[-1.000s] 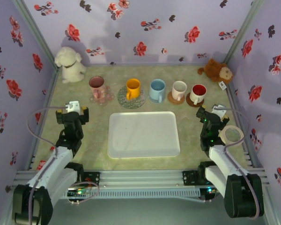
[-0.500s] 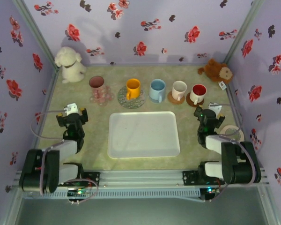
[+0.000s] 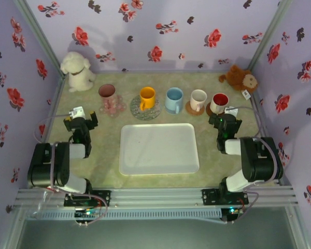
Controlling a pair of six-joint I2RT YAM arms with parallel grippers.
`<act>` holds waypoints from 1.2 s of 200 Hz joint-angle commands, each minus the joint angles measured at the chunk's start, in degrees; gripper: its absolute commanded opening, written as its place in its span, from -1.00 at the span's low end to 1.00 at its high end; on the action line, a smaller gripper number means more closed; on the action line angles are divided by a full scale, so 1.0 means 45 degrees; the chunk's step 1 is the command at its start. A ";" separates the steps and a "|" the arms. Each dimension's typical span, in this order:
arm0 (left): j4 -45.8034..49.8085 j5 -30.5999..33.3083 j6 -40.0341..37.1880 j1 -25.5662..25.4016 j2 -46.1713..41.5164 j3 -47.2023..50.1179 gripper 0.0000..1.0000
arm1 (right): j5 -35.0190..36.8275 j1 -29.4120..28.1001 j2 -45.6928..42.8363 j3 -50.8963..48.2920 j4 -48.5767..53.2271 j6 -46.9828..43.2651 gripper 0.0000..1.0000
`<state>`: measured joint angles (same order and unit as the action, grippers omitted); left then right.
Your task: Place the cup by the coaster
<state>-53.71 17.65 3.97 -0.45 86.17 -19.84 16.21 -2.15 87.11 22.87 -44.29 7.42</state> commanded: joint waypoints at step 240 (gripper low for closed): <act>0.0546 -0.2651 -0.0874 0.0080 0.0559 -0.0592 0.99 | -0.0954 0.0225 0.0136 0.0258 -0.0202 -0.0331 0.98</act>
<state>-51.75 9.76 3.49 -0.36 88.38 -20.58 12.14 -1.43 87.77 23.27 -44.31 6.96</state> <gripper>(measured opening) 0.994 0.991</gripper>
